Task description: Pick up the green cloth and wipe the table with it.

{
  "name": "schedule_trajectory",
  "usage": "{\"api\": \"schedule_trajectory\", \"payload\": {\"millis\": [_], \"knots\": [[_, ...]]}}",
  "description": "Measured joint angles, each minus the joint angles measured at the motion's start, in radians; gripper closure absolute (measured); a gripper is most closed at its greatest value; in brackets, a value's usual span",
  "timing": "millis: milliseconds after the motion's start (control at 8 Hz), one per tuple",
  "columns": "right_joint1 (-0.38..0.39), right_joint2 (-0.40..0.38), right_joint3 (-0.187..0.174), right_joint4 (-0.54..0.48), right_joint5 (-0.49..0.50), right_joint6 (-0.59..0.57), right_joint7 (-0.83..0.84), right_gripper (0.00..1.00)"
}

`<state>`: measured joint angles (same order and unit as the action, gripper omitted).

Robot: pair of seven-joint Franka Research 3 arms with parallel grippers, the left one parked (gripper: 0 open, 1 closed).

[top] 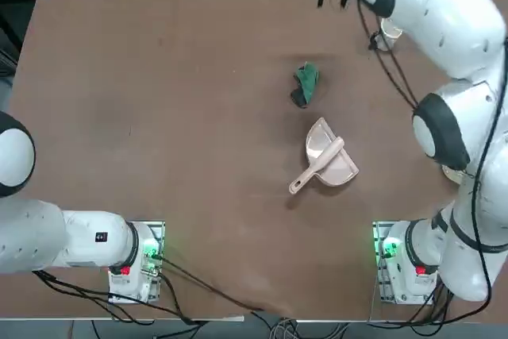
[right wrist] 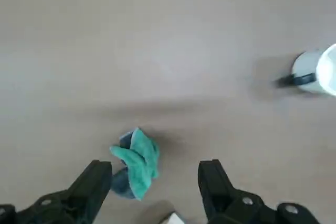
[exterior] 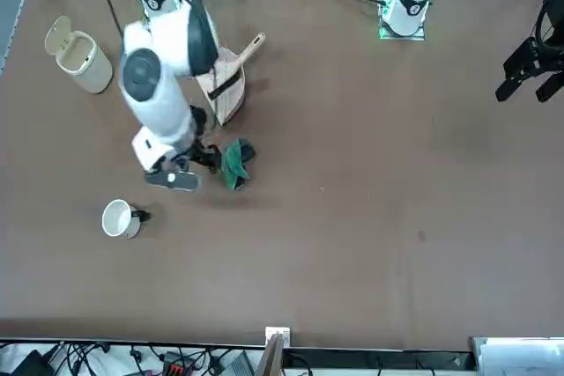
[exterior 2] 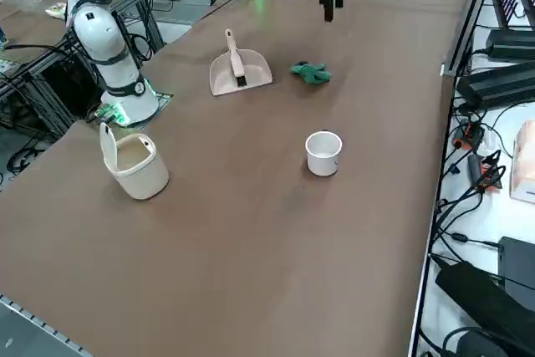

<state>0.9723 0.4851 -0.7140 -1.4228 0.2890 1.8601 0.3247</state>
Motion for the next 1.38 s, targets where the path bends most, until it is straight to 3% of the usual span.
{"api": "schedule_trajectory", "payload": {"millis": [375, 625, 875, 1125, 1375], "knots": [[-0.025, -0.050, -0.039, 0.006, 0.000, -0.033, -0.064, 0.00], [-0.089, -0.103, -0.019, 0.009, 0.000, -0.060, -0.135, 0.00], [-0.236, -0.183, 0.072, 0.011, -0.024, -0.131, -0.217, 0.00], [-0.386, -0.252, 0.216, 0.010, -0.110, -0.171, -0.241, 0.00], [-0.504, -0.294, 0.327, -0.001, -0.136, -0.191, -0.242, 0.00]]}}
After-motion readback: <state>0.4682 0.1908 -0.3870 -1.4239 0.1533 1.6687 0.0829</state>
